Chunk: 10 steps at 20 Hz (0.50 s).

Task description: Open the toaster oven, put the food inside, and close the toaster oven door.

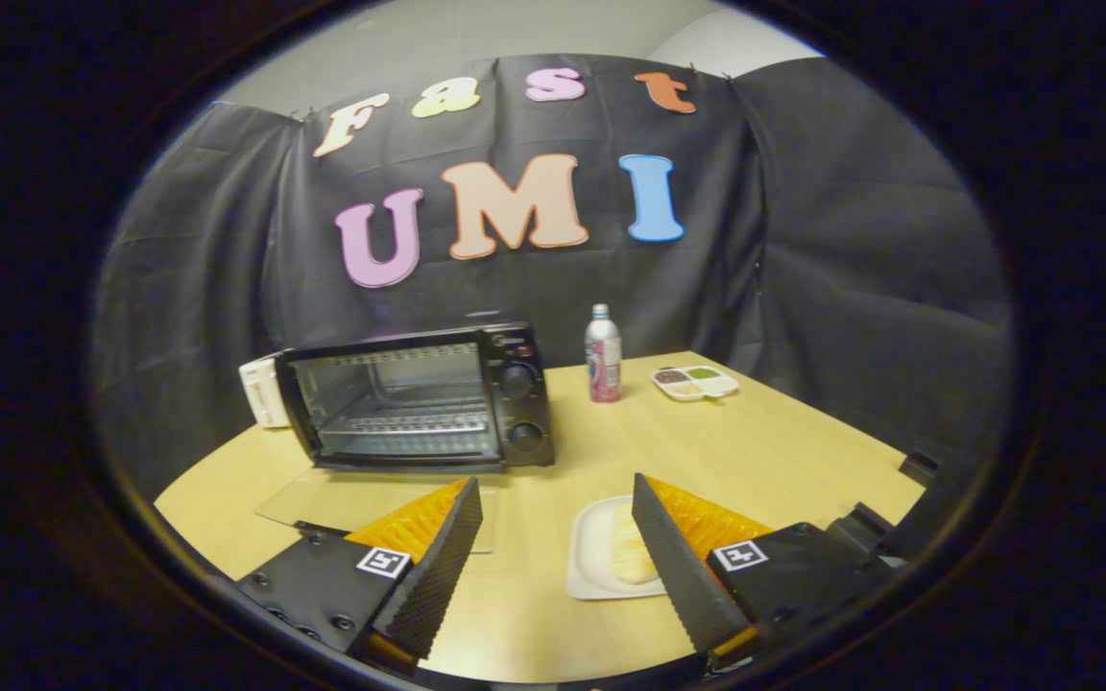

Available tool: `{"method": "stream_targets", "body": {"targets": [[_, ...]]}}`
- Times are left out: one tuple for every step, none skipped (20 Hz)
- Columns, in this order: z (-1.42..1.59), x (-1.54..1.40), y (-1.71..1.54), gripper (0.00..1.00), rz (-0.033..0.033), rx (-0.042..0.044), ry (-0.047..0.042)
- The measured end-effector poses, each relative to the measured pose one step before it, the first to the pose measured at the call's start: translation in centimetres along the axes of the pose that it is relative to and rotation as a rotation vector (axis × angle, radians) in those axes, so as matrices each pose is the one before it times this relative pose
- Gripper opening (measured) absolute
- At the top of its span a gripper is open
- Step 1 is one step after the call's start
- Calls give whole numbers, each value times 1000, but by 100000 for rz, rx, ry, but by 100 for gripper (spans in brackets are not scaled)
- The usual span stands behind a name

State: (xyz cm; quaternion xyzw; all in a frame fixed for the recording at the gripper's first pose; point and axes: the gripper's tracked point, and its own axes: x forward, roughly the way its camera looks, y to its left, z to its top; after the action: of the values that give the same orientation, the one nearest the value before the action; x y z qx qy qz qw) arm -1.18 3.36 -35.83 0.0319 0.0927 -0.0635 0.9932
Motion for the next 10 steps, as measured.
{"method": "stream_targets", "body": {"targets": [[-572,461,-1005,98,-1094,-1286,1510],[-781,602,-872,98,-667,-1438,2632],[-961,434,-584,98,-12,-1310,2859],[-879,399,-273,98,253,-636,3113],[-1043,556,-202,98,506,-651,2793],[-949,515,-173,98,236,-769,2585],[-661,468,-153,99,-359,-493,1514],[-663,631,-259,99,-807,-270,819],[-553,597,-7,99,-263,326,1045],[-737,431,-63,99,-423,1234,1490]]}}
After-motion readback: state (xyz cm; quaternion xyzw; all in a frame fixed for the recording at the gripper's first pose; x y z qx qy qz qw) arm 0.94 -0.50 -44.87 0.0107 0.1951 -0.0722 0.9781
